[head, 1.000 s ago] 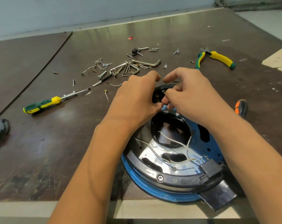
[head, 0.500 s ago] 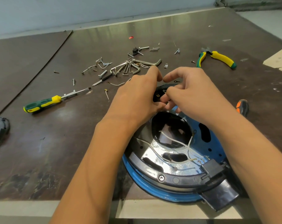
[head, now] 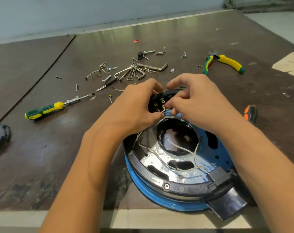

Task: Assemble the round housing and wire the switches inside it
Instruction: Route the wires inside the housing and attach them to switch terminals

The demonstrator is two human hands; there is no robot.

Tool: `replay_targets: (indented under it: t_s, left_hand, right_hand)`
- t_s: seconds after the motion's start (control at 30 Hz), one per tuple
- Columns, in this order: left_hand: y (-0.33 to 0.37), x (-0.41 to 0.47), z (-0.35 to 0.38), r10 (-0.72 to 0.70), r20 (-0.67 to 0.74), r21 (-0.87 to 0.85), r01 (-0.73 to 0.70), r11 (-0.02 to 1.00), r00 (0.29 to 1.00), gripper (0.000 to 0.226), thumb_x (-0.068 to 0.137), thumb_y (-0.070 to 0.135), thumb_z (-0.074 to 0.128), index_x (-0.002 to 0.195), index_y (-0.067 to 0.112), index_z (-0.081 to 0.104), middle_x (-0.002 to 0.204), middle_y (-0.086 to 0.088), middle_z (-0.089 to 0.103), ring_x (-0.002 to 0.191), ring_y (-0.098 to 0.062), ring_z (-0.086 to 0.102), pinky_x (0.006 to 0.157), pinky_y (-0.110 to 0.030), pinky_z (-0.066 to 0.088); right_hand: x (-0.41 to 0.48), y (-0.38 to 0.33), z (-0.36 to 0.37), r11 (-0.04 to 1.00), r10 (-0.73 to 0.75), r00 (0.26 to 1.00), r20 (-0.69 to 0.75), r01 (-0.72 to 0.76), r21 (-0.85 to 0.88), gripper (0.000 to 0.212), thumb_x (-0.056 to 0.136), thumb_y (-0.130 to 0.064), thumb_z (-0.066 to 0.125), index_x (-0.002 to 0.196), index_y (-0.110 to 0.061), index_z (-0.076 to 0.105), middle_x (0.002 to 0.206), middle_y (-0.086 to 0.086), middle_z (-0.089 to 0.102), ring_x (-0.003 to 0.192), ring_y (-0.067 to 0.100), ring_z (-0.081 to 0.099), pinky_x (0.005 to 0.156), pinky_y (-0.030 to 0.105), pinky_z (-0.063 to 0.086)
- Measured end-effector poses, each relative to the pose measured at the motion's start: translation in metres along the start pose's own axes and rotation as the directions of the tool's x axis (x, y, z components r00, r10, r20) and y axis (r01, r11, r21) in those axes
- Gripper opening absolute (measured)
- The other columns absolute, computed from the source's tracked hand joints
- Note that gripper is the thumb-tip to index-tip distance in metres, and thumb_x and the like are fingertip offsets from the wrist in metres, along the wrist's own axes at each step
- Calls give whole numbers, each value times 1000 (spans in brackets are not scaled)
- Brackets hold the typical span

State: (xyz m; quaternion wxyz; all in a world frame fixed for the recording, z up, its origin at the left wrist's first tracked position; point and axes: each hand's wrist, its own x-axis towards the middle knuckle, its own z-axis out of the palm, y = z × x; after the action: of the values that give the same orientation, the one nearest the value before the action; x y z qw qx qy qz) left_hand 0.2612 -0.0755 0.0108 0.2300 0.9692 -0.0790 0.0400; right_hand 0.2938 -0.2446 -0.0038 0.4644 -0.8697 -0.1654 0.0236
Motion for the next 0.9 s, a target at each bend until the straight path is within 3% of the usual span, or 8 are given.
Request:
replay_targets:
  t_s: [0.1,0.2,0.3,0.37,0.6,0.9]
  left_hand:
    - [0,0,-5,34,-23,44,-32,999,999,31,72,31,84,92,27,61,107,5,59,99,-17,59,85,-37,50]
    - [1,-1,-7,29,-14,108,-28,994,999,16,73,37,84,72,29,70,120,3,55,109,-16,56,91,-39,49]
    - [3,-1,-7,-1,1,169,1,986,1000,14,77,39,81,76,25,78,134,2,56,122,-15,53,98,-41,46]
    - [4,0,-6,-4,17,188,1,982,1000,13,79,37,79,77,25,78,136,4,55,120,-15,54,99,-42,46]
    - [8,-1,-3,0,7,192,-1,981,1000,8,74,30,80,74,24,75,124,8,55,99,-19,60,85,-41,51]
    - [6,0,-2,49,-31,178,-42,983,998,8,76,29,73,73,22,74,110,6,62,93,-19,61,83,-41,52]
  right_hand:
    - [1,0,0,1000,-1,1000,5,1,1,35,87,-7,55,116,-26,61,75,4,76,76,15,72,75,44,61]
    - [1,0,1,1000,1,1000,8,-1,2,33,86,-8,54,114,-26,61,75,5,76,76,17,72,75,46,61]
    - [2,1,1,1000,5,1000,6,-5,8,33,86,-9,55,113,-27,61,75,4,75,76,15,72,75,45,61]
    - [2,1,2,1000,8,1000,4,-9,12,32,86,-10,55,111,-27,61,75,2,75,76,14,72,76,46,61]
    - [2,0,2,1000,16,1000,9,-16,11,29,85,-11,55,107,-29,62,76,3,75,78,17,72,75,45,61]
    - [2,-2,1,1000,17,1000,16,-17,1,27,87,-11,56,107,-30,61,77,2,76,78,15,72,76,44,61]
